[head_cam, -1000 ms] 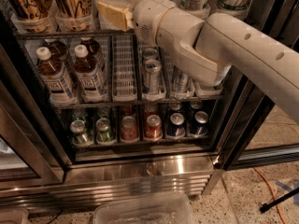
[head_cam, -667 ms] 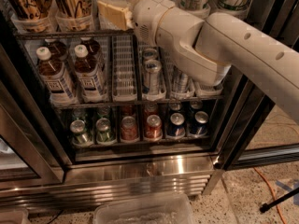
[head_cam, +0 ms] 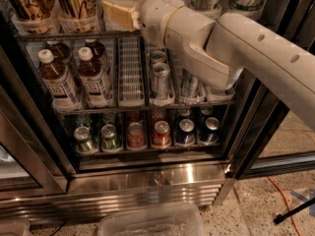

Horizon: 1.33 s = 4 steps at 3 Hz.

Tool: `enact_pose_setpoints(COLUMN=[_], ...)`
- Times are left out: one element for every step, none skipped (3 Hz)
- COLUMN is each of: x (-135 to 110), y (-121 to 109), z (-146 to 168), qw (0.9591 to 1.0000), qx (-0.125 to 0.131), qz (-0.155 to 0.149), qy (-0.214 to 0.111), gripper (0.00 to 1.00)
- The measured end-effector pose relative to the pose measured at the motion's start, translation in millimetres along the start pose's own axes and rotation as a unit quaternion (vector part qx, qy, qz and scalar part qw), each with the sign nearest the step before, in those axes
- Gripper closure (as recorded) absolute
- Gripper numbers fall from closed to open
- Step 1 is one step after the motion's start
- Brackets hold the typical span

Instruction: Pick water bottle from top shelf of fridge

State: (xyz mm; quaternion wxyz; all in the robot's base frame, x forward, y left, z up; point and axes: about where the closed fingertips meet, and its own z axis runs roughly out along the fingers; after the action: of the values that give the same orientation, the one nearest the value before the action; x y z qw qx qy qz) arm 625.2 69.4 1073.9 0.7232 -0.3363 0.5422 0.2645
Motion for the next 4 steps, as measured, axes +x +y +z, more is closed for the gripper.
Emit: enact_pose_setpoints(x=[-12,-27,-37,-39], y=[-1,-3,0,13], z=[-1,-4,-12,-26], qw=[0.9996,0.9982,0.9966,0.9972], qx=[-0.004,-0.004,-0.004,-0.013], qz=[-0.019,-0.042,-0.055,-0.053], qy=[-0.02,-0.043,-0.061,-0.052], gripper=[1.0,1.0,1.0,1.0])
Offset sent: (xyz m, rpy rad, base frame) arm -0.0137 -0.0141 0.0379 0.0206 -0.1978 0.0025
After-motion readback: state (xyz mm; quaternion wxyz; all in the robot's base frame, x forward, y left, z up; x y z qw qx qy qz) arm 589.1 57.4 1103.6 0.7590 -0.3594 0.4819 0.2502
